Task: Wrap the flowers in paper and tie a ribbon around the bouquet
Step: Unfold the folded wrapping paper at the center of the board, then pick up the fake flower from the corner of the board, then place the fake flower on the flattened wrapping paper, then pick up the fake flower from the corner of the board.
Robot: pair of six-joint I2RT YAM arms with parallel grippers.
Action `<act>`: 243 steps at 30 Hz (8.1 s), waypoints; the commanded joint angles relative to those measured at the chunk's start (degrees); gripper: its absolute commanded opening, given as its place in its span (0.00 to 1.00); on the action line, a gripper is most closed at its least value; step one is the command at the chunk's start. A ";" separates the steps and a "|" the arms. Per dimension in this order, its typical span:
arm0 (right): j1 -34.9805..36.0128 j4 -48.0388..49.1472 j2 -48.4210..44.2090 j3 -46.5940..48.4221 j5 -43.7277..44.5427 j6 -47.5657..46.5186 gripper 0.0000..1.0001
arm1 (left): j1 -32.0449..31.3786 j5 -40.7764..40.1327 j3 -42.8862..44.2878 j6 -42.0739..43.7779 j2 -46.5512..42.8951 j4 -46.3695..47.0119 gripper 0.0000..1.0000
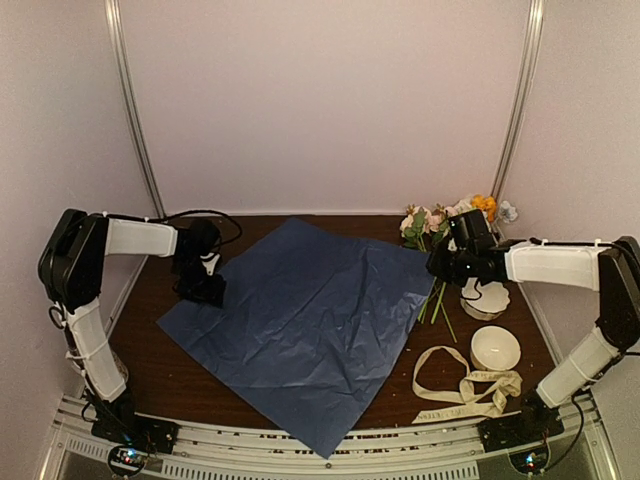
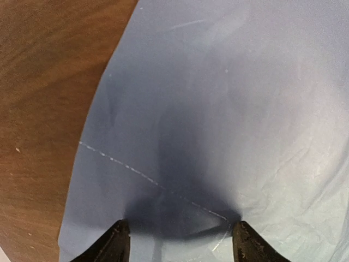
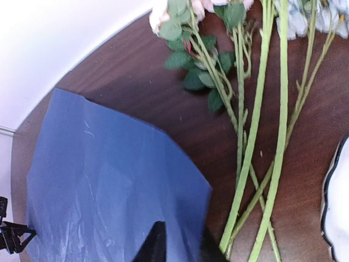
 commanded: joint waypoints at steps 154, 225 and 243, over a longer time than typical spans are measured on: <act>-11.40 -40.76 22.76 41.78 2.72 -11.92 0.47 | -4.47 6.08 -13.60 -1.22 -29.73 5.86 0.80; -11.76 -38.24 32.05 45.90 5.23 13.03 0.00 | -4.71 6.56 -10.76 2.02 -31.42 5.95 0.81; -1.66 -26.25 9.53 39.41 8.30 -9.38 0.00 | -4.85 6.79 -14.20 -0.96 -32.78 5.39 0.85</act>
